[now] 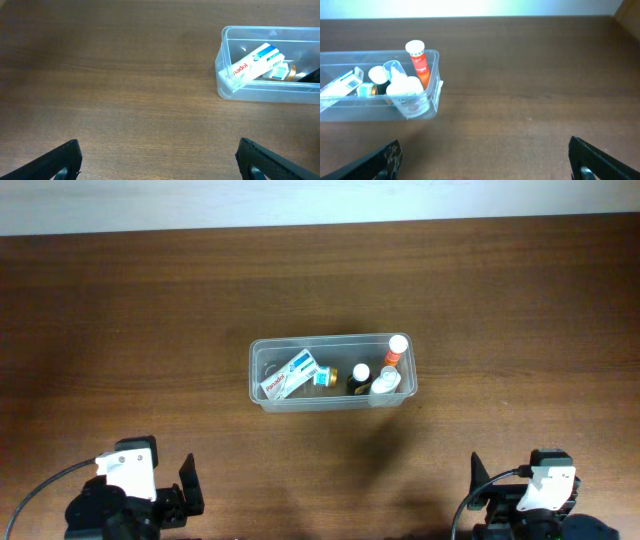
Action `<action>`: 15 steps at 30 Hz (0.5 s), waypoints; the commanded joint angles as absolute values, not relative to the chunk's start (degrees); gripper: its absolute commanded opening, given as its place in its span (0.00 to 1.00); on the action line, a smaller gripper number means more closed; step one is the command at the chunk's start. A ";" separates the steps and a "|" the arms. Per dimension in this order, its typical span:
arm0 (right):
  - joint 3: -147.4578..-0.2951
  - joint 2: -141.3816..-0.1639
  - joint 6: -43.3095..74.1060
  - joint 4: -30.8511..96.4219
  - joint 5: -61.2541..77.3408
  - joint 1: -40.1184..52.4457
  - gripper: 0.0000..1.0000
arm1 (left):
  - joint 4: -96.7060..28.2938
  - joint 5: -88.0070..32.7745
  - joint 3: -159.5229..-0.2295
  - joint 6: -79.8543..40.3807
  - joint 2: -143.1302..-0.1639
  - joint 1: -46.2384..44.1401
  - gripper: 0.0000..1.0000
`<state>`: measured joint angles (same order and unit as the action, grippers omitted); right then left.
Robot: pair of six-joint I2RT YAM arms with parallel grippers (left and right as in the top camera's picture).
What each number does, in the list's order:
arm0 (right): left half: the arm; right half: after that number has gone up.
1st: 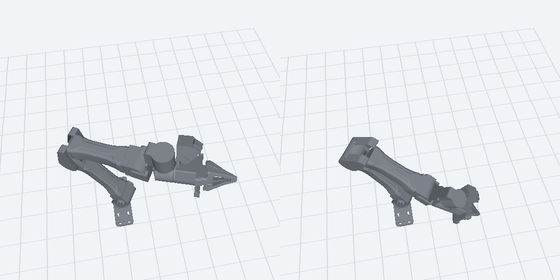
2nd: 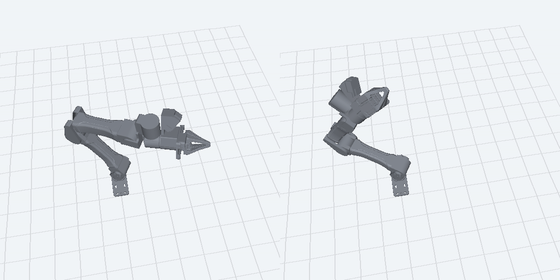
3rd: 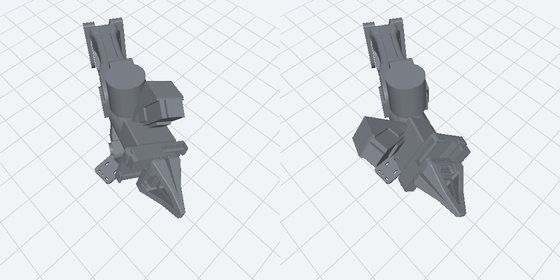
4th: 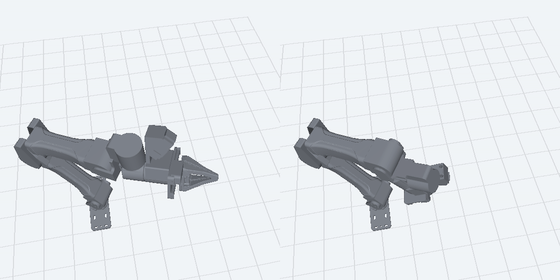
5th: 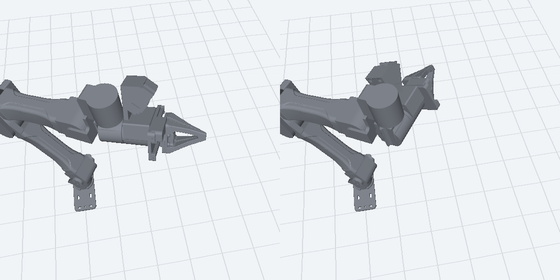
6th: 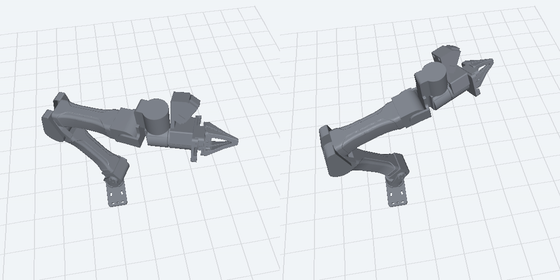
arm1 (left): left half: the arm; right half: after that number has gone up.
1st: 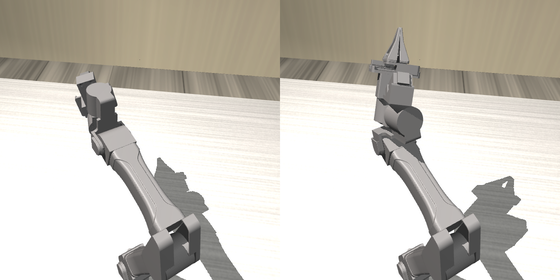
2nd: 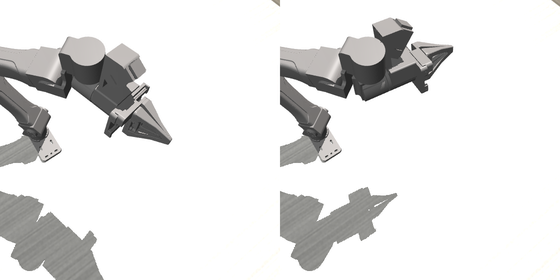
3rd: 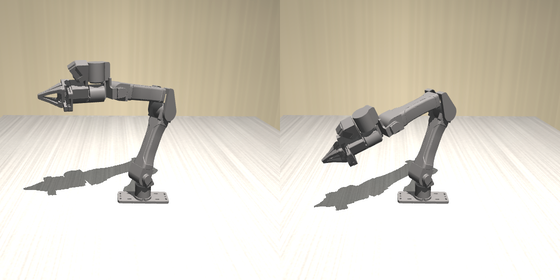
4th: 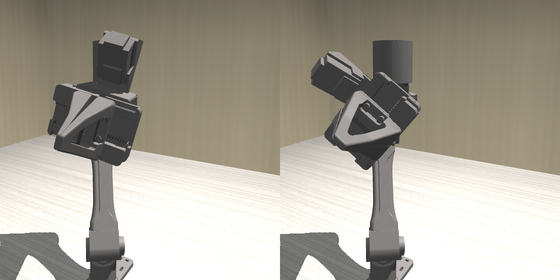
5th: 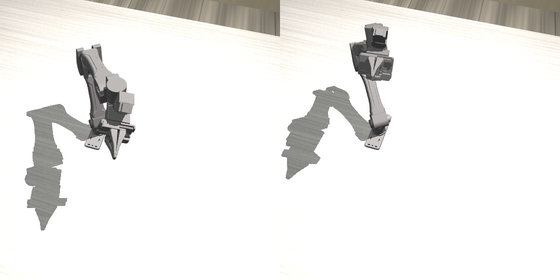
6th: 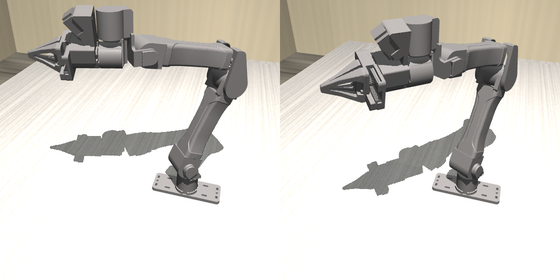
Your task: Pack container
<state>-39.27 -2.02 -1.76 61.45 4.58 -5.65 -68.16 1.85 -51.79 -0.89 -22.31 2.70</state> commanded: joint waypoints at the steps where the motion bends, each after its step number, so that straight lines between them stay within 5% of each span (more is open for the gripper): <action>1: -34.13 -0.38 -3.62 57.82 5.39 -5.58 0.98 | -68.18 1.06 -51.51 0.03 -21.96 2.79 0.99; 15: -6.35 -0.23 -13.32 9.47 5.39 0.36 0.98 | -68.18 1.06 -51.51 0.03 -21.96 2.79 1.00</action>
